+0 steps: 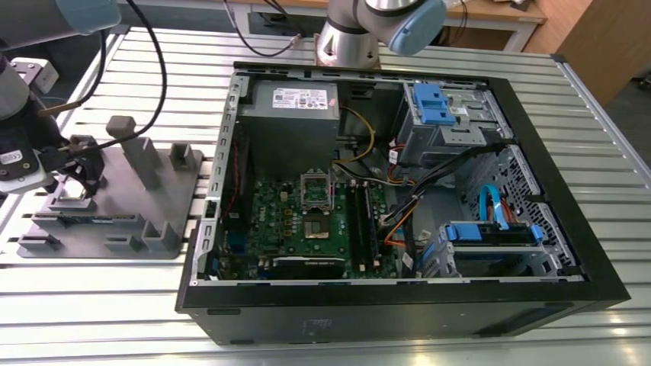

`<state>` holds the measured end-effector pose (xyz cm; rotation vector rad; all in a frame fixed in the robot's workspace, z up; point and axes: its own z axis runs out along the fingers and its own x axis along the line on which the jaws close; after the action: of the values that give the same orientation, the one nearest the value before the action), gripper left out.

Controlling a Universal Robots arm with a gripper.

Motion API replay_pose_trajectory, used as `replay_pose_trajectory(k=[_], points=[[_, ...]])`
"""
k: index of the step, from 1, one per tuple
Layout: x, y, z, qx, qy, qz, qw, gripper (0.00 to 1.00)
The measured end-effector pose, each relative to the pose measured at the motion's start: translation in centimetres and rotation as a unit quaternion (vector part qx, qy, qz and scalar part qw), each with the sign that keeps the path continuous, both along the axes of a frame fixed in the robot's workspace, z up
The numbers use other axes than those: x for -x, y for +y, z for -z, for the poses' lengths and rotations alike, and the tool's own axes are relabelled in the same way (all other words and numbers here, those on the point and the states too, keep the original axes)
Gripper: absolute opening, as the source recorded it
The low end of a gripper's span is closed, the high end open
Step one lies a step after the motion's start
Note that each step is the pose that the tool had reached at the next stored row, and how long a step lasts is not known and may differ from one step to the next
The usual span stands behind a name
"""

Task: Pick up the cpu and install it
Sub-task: 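Pick up the cpu and move it towards the insertion slot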

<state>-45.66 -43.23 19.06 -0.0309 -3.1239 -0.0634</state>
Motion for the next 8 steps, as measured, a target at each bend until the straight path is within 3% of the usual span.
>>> replay_pose_trajectory(k=[8], points=[[0.18,0.09,0.27,0.0,0.0,0.0,1.0,0.65]])
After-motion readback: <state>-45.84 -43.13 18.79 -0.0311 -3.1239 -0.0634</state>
